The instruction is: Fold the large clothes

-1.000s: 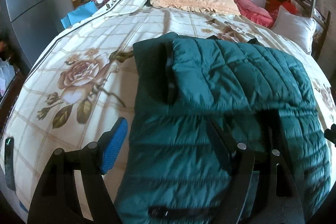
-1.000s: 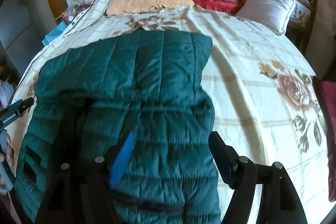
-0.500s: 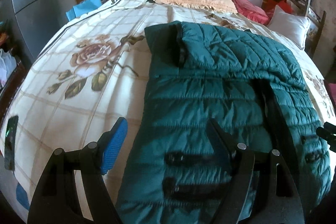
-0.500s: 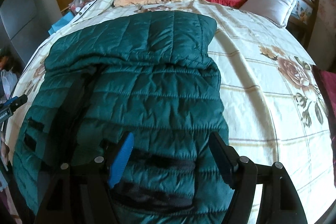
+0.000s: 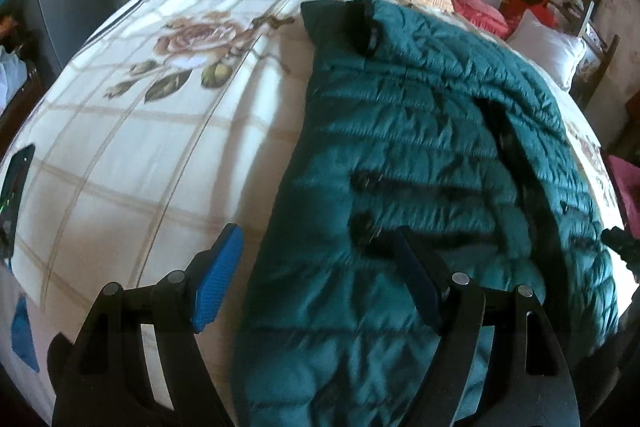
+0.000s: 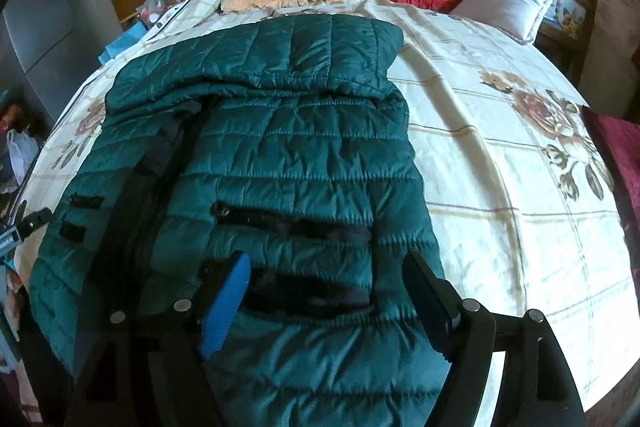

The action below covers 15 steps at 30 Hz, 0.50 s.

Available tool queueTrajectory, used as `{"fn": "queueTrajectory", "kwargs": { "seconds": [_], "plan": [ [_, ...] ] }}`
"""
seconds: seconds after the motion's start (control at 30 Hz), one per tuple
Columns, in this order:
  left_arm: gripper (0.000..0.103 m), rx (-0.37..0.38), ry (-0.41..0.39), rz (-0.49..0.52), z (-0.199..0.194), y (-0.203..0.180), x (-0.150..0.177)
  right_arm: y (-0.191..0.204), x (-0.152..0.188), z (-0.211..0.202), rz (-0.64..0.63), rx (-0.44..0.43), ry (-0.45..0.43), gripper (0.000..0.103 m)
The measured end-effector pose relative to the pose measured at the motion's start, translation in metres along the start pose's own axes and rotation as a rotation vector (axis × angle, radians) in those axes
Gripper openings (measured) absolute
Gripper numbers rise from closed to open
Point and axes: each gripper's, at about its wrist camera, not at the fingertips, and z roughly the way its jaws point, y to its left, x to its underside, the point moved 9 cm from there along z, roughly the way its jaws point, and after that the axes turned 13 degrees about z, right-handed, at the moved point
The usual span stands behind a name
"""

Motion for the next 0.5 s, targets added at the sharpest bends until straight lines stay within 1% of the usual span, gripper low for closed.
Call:
{"fn": "queueTrajectory", "kwargs": {
  "seconds": [0.13,0.27,0.33,0.5],
  "plan": [
    [0.078,0.016,0.022,-0.022,-0.005,0.012,0.017,-0.01,0.012,-0.009,-0.003,0.005,0.017,0.08],
    [0.078,0.06,0.046,-0.067,-0.009,0.022,0.033,-0.03,0.028,-0.018,-0.011,0.03,0.048,0.083],
    [0.078,0.081,0.057,-0.088,-0.009,0.025,0.039,-0.042,0.034,-0.022,0.01,0.032,0.065,0.083],
    [0.078,0.143,0.096,-0.113,-0.008,0.023,0.05,-0.065,0.054,-0.022,0.082,0.0,0.139,0.086]
  ]
}}
